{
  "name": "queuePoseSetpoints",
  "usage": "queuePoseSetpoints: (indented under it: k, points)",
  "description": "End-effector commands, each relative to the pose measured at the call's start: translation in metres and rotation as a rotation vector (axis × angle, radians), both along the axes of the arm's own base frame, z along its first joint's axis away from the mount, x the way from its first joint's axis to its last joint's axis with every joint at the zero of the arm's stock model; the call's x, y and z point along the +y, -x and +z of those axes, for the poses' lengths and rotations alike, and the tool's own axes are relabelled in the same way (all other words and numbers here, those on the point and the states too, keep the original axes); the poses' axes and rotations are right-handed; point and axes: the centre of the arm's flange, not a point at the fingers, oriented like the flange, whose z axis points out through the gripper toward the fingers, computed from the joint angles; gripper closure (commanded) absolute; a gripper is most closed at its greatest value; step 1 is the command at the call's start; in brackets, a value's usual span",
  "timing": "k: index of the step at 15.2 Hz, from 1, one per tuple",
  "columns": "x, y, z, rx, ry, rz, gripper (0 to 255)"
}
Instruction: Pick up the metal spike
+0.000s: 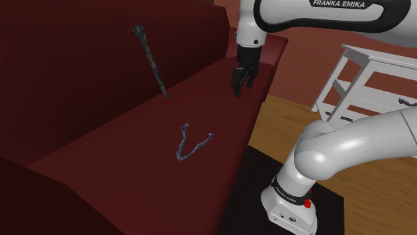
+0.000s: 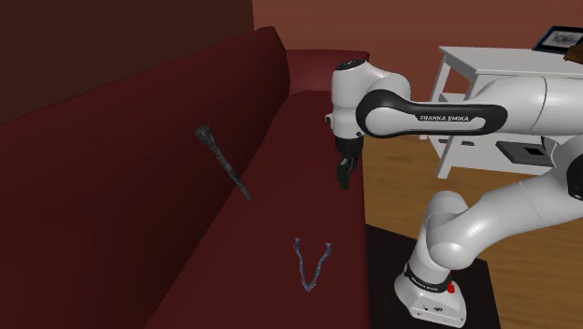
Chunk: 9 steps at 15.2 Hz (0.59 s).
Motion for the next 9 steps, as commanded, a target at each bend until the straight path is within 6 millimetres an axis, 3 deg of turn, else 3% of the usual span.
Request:
queuePoseSetpoints:
  k: [1, 9]
  points:
    - [0.0, 0.0, 0.0, 0.0, 0.0, 0.0, 0]
    - [0.011, -0.047, -0.038, -0.325, -0.035, 0.081, 0]
